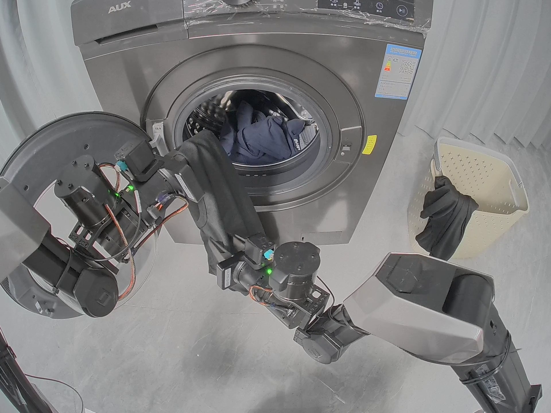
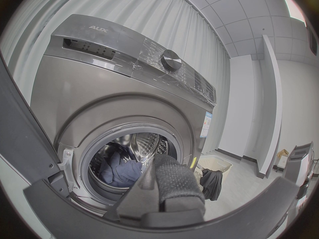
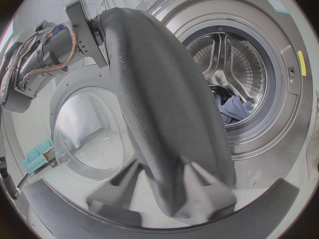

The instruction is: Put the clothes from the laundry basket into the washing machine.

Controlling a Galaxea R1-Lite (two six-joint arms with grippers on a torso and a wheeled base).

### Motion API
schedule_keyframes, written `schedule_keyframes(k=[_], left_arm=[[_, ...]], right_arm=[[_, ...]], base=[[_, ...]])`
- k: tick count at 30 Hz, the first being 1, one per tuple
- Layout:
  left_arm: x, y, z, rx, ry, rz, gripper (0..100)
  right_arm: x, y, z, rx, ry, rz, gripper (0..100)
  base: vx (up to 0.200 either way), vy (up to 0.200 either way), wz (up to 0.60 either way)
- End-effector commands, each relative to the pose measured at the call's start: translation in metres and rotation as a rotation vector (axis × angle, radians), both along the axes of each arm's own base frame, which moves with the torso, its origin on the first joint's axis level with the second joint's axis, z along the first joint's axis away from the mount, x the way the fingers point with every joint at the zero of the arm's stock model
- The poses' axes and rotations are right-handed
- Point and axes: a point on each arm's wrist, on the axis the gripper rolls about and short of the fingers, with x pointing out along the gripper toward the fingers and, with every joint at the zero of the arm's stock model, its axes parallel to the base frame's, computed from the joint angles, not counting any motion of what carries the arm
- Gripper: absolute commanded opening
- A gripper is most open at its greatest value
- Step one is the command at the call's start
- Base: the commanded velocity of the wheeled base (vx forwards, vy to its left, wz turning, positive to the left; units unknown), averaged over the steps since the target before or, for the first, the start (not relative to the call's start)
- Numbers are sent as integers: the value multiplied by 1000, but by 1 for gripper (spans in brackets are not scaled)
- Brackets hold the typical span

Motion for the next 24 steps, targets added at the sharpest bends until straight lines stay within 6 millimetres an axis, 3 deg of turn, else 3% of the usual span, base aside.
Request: schedule_keyframes(k=[1, 7, 8, 18, 24], left_arm=[[4, 2, -5, 4, 10, 9, 0], [6, 4, -6, 5, 13, 18, 0], [6, 5, -6, 5, 13, 19, 0], [9, 15, -8, 13, 20, 44, 0], [6, 21, -6, 16, 18, 52, 0]], right_arm=[[-9, -11, 20, 10, -2, -6, 0], [-27, -43, 50, -3, 9, -24, 0], [-28, -56, 59, -6, 7, -40, 0], [-26, -129, 86, -41, 4, -109, 0], [-30, -155, 108, -37, -54, -104, 0]], base=[[0, 0, 0], [0, 0, 0], [0, 0, 0], [0, 0, 0], [0, 0, 0]])
